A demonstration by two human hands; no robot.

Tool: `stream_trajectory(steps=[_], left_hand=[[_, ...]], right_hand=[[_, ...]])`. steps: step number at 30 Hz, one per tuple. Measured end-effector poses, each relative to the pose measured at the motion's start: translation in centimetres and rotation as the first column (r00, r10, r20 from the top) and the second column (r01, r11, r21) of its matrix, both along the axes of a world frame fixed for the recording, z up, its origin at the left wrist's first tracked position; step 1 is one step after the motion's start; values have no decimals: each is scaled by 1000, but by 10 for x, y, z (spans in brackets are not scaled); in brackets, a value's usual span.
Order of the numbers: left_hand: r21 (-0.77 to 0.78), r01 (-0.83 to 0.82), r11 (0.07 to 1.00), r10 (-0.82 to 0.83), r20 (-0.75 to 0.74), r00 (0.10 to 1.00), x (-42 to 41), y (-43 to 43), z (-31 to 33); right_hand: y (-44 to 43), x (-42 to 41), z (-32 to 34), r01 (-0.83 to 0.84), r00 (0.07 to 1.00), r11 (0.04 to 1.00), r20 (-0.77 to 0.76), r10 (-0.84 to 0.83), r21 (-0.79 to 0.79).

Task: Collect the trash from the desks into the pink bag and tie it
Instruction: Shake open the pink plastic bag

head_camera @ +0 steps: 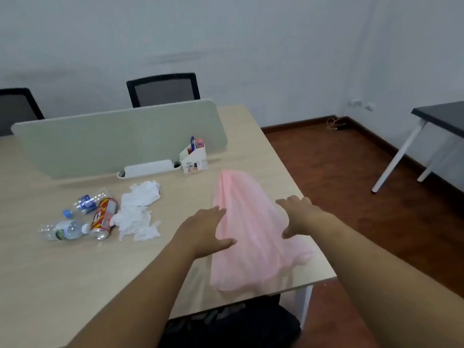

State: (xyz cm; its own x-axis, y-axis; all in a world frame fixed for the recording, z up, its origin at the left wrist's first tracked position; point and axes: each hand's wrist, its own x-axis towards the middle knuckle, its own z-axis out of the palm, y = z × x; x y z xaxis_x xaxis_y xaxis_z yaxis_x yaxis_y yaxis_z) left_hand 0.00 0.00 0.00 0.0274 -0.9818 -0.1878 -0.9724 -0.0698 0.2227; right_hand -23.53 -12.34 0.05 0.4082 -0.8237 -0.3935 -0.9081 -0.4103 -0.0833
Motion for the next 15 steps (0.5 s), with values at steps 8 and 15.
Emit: stream_trajectory(steps=[8,15], left_hand=[[228,161,960,-214,229,950,-25,14,-79],[277,168,946,-250,294,922,-31,22,-112]], right_hand=[[6,-32,-76,-128,980,990,-144,135,58],[15,-48,-120,-154,987,987,-56,152,-35]])
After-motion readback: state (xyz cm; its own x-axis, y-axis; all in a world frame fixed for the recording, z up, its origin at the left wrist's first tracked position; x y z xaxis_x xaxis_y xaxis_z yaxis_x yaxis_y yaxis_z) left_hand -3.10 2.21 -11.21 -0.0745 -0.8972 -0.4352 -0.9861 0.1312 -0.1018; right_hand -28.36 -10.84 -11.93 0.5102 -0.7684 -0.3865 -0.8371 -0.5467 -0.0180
